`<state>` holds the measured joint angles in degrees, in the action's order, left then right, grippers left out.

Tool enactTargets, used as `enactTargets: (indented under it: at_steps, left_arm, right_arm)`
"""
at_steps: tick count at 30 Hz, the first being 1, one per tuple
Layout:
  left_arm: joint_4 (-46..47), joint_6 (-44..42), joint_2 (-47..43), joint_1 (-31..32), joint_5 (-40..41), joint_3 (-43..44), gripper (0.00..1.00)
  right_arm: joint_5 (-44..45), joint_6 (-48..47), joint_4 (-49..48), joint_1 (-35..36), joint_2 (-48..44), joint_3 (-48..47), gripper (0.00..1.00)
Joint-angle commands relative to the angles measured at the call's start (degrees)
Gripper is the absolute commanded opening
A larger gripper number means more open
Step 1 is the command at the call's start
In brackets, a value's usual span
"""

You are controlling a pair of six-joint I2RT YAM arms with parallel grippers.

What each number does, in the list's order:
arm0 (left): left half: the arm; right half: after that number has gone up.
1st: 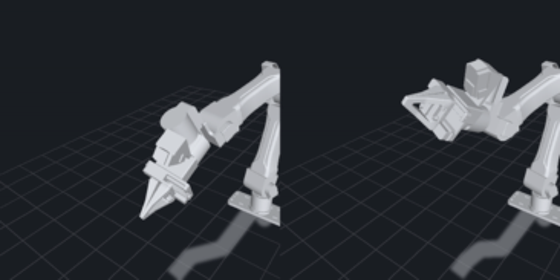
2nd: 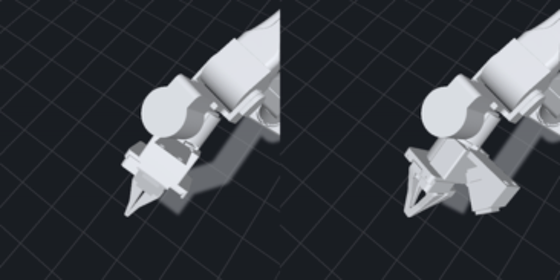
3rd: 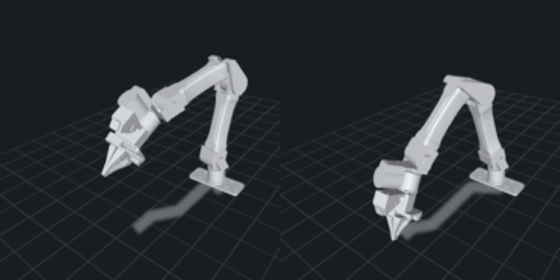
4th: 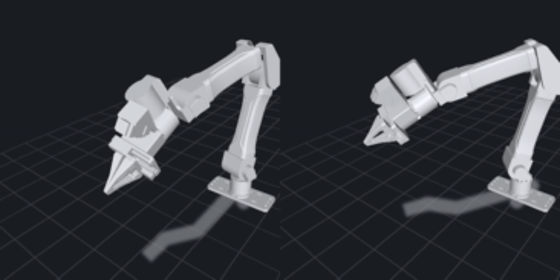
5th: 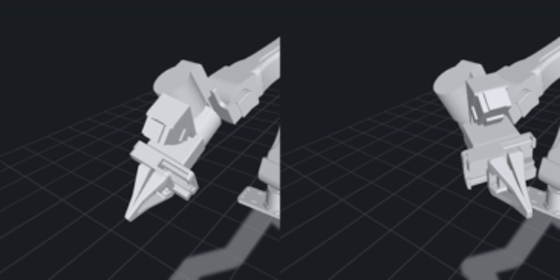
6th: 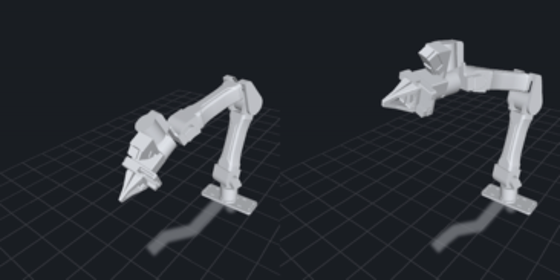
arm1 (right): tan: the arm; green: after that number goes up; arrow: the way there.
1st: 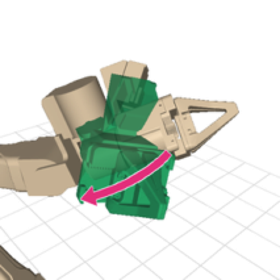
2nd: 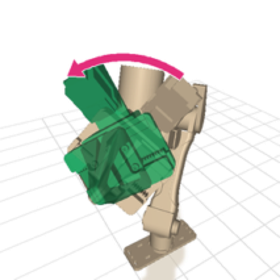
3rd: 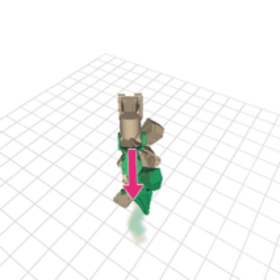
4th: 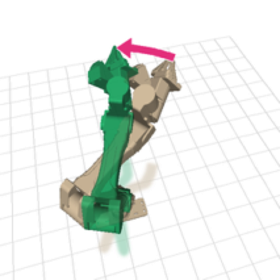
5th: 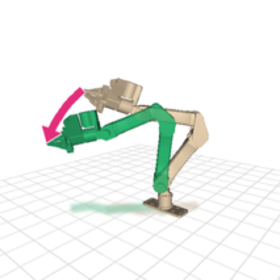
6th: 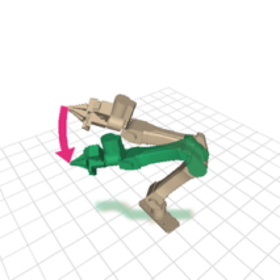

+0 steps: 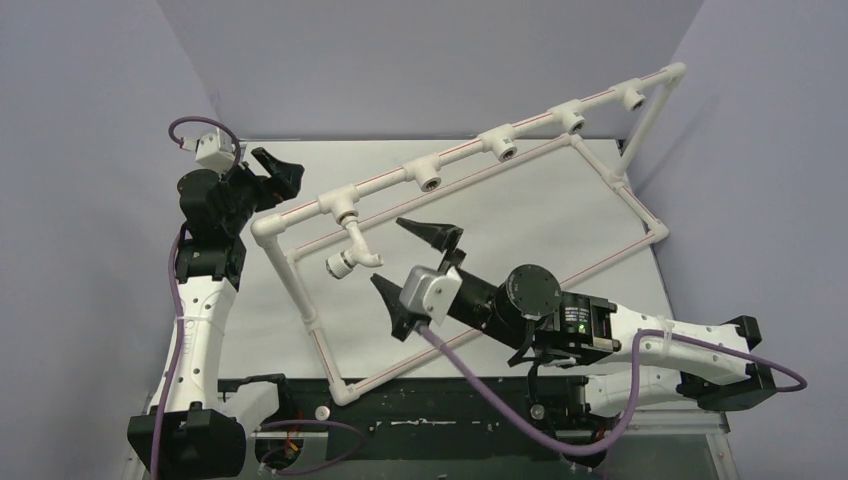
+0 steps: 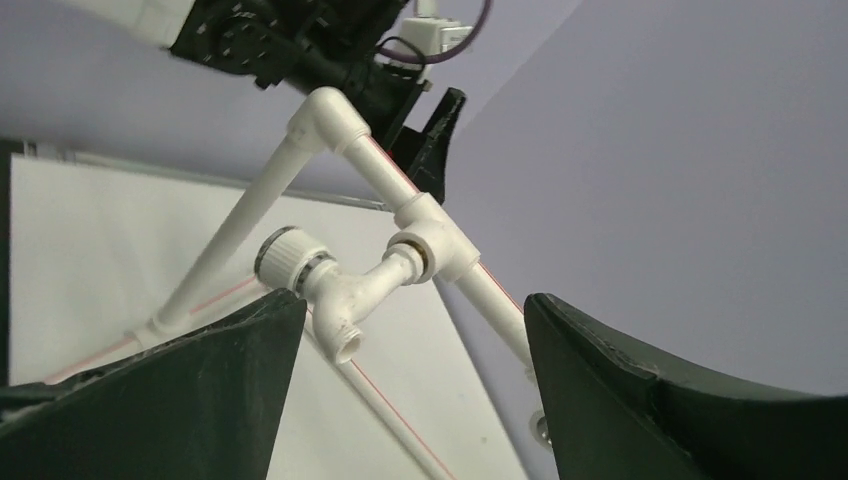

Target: Install the water faucets

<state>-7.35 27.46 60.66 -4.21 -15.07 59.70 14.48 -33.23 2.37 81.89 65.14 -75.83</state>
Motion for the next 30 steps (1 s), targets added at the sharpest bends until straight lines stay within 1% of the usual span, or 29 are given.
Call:
enactTargets:
  at_steps: [1,3,6,10,13,15,21,30]
  left_arm:
    - [2.9,0.0,-0.1,0.2,-0.9,1.0,0.87]
    - [2.9,0.0,-0.1,0.2,-0.9,1.1,0.87]
    - [2.9,0.0,-0.2,0.2,-0.9,1.1,0.87]
    - [2.9,0.0,-0.2,0.2,-0.9,1.1,0.87]
    - [2.8,0.0,-0.2,0.2,-0.8,1.0,0.87]
    - [2.9,0.0,-0.3,0.3,-0.8,1.1,0.87]
    - [2.9,-0.1,-0.2,0.3,-0.8,1.0,0.87]
    - [2.7,-0.1,-0.3,0.5,-0.7,1.2,0.87]
  right_arm:
    - [2.0,-22.9,6.3,5.7,1.1,-1.0,0.84]
    - [6.1,-28.2,7.7,7.4,3.0,-1.7,0.84]
    - [13.3,-36.7,5.7,9.3,5.5,-0.6,0.84]
    - [21.7,-46.5,1.9,10.0,8.9,1.5,0.85]
    - [25.7,-54.0,-3.7,10.0,10.2,3.8,0.85]
    - [26.2,-56.6,-7.3,10.0,10.5,4.7,0.85]
    - [26.6,-60.7,-12.2,8.3,12.2,5.3,0.84]
    - [24.0,-61.8,-14.6,4.0,16.6,5.1,0.81]
